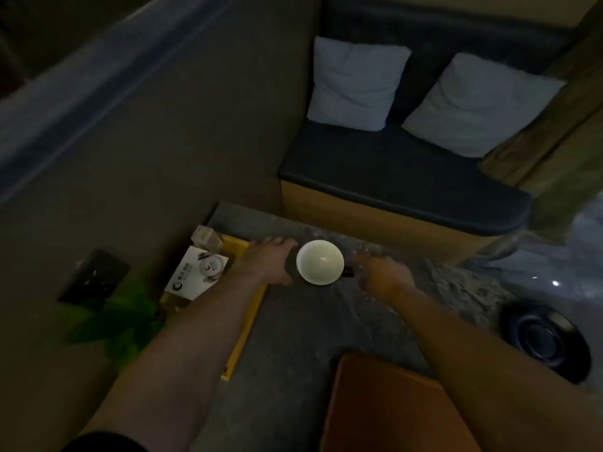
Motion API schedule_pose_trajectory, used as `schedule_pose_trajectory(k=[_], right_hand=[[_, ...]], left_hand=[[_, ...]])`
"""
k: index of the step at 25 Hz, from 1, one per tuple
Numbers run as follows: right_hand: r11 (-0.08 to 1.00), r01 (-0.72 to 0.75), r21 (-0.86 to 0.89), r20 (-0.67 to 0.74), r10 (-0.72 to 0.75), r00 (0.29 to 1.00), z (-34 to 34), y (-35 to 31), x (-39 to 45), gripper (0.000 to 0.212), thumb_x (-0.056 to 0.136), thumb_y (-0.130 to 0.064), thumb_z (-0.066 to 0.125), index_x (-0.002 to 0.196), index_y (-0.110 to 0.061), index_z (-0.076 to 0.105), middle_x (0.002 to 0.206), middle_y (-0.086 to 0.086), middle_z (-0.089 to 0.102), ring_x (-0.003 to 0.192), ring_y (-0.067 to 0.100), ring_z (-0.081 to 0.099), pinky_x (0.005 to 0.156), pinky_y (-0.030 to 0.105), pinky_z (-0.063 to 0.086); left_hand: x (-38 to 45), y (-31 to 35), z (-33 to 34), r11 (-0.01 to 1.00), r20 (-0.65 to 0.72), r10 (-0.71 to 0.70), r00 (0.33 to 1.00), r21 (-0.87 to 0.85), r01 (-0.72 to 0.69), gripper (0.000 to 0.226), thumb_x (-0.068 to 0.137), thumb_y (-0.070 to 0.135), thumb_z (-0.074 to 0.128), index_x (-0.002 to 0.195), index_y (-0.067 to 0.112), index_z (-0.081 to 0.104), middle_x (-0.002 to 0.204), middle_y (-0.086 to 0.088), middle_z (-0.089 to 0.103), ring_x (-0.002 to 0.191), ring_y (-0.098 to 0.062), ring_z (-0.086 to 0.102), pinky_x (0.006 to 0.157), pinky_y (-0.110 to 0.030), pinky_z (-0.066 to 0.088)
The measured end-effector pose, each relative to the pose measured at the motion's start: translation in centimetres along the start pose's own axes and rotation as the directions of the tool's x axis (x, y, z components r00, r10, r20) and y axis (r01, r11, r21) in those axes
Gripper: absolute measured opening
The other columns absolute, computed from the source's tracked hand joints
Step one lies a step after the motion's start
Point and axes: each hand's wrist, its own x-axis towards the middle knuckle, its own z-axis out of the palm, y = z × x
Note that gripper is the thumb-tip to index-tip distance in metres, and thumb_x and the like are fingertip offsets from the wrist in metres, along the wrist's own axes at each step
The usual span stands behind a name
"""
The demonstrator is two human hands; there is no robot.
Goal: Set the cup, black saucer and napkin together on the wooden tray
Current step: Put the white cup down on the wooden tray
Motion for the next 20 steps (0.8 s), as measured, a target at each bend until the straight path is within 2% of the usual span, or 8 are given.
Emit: schedule_pose_trajectory(k=[2, 4, 8, 12, 17, 20], right_hand=[[0.999, 0.000, 0.044, -0.001, 0.001, 1.000, 0.4, 0.3, 1.1, 0.035, 0.090, -0.028, 0.053, 0.125, -0.036, 0.051, 0.111, 0.004, 0.065, 0.095, 0.026, 0.065, 0.091, 0.049, 0.052], [0.999, 0.015, 0.052, 0.009, -0.015, 1.000, 1.3, 0.6, 1.7, 0.033, 0.092, -0.031, 0.052, 0.124, -0.038, 0.051, 0.109, 0.003, 0.066, 0.090, 0.024, 0.066, 0.084, 0.043, 0.054], [0.995, 0.071, 0.073, -0.047, -0.068, 0.997, 2.7, 1.1, 2.7, 0.019, 0.094, -0.037, 0.052, 0.112, -0.040, 0.059, 0.101, 0.001, 0.069, 0.086, 0.022, 0.064, 0.072, 0.036, 0.052], [0.981, 0.050, 0.187, -0.114, -0.029, 0.993, 3.4, 1.3, 2.9, 0.014, 0.094, -0.038, 0.057, 0.105, -0.038, 0.065, 0.097, -0.001, 0.069, 0.083, 0.020, 0.063, 0.066, 0.032, 0.049], [0.942, -0.058, 0.330, -0.081, 0.089, 0.993, 3.4, 0.5, 2.2, 0.012, 0.093, -0.034, 0.058, 0.095, -0.033, 0.069, 0.091, 0.004, 0.070, 0.080, 0.024, 0.063, 0.070, 0.038, 0.056], [0.923, -0.058, 0.381, -0.059, 0.087, 0.994, 3.7, 0.6, 0.4, 0.012, 0.091, -0.028, 0.061, 0.097, -0.031, 0.071, 0.095, 0.005, 0.071, 0.086, 0.024, 0.064, 0.078, 0.040, 0.054]], left_hand=[[1.3, 0.5, 0.3, 0.998, 0.001, 0.007, 1.000, -0.063, -0.007, 0.104, 0.063, 0.052, 0.081, 0.148, 0.030, 0.024, 0.153, -0.002, 0.039, 0.138, -0.030, 0.039, 0.111, -0.049, 0.032], [2.2, 1.1, 1.2, 0.993, -0.006, 0.011, 1.000, -0.114, -0.011, 0.111, 0.058, 0.054, 0.083, 0.148, 0.032, 0.021, 0.153, -0.001, 0.040, 0.137, -0.029, 0.040, 0.110, -0.050, 0.033], [3.1, 1.5, 2.6, 0.984, -0.017, 0.019, 1.000, -0.175, -0.022, 0.116, 0.055, 0.052, 0.086, 0.147, 0.038, 0.016, 0.153, -0.001, 0.038, 0.138, -0.030, 0.038, 0.110, -0.055, 0.034], [2.9, 1.8, 3.3, 0.959, -0.033, 0.009, 0.999, -0.282, -0.018, 0.117, 0.055, 0.047, 0.089, 0.147, 0.039, 0.017, 0.153, -0.001, 0.038, 0.139, -0.030, 0.037, 0.110, -0.059, 0.035], [1.8, 2.9, 3.3, 0.925, -0.067, -0.048, 0.997, -0.380, 0.019, 0.113, 0.055, 0.036, 0.091, 0.145, 0.036, 0.024, 0.147, -0.001, 0.047, 0.133, -0.030, 0.044, 0.104, -0.056, 0.041], [0.3, 3.2, 3.6, 0.903, -0.065, -0.025, 0.998, -0.430, -0.006, 0.111, 0.057, 0.032, 0.091, 0.146, 0.035, 0.026, 0.148, -0.002, 0.045, 0.135, -0.029, 0.043, 0.106, -0.054, 0.042]])
